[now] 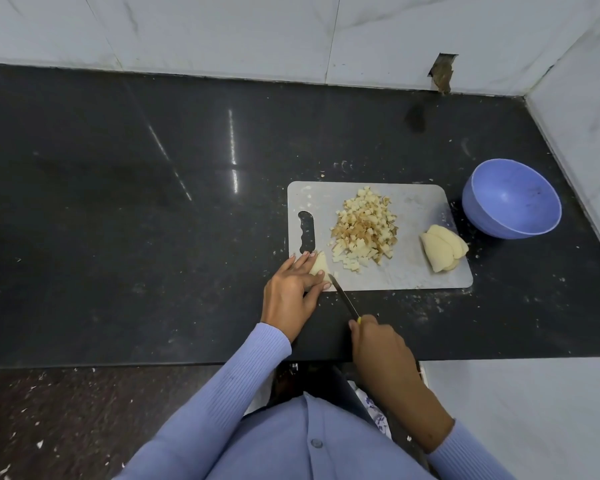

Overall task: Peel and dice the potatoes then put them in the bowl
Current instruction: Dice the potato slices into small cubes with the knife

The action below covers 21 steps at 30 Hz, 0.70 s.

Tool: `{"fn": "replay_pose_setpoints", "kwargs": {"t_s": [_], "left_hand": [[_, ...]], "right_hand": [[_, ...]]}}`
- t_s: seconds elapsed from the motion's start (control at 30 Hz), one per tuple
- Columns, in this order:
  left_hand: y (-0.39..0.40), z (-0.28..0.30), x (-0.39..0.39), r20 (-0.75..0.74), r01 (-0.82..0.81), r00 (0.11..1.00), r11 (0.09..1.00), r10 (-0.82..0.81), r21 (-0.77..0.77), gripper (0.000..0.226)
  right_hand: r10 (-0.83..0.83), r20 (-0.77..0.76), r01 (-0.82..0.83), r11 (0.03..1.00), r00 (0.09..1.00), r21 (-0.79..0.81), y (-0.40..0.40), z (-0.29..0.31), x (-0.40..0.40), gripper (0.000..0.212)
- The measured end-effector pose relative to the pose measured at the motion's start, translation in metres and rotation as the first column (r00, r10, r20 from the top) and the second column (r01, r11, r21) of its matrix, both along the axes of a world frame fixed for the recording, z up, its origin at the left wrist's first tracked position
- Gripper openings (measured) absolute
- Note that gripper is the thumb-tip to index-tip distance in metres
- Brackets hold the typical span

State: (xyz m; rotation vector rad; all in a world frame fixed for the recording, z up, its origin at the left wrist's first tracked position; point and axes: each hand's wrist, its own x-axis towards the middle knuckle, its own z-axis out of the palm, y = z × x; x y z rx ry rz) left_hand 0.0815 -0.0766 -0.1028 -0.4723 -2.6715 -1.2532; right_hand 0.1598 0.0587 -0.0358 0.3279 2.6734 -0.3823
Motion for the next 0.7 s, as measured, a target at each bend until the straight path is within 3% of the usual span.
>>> {"fn": "replay_pose_setpoints", "kwargs": {"t_s": [0.2,0.47,0.7], "left_hand": [[0.000,0.001,0.000,0.011,0.002,1.000,1.000,-0.002,0.007,0.006],[-0.004,0.003,0.002,0.000,-0.012,1.000,0.997,0.012,-0.072,0.012],[0.000,0.001,0.007,-0.029,-0.088,0.996,0.995,0.087,-0.043,0.012]], "right_hand": [[-0.044,-0.002,0.044,0.999,0.999,0.033,0.006,0.000,0.010,0.028],[-0.036,-0.124,0.025,0.996,0.992,-0.090,0.000,0.002,-0.008,0.029],[-0.061,-0.107,0.052,0.995,0.992,-0.084,0.002,-0.006,-0.012,0.028]]}}
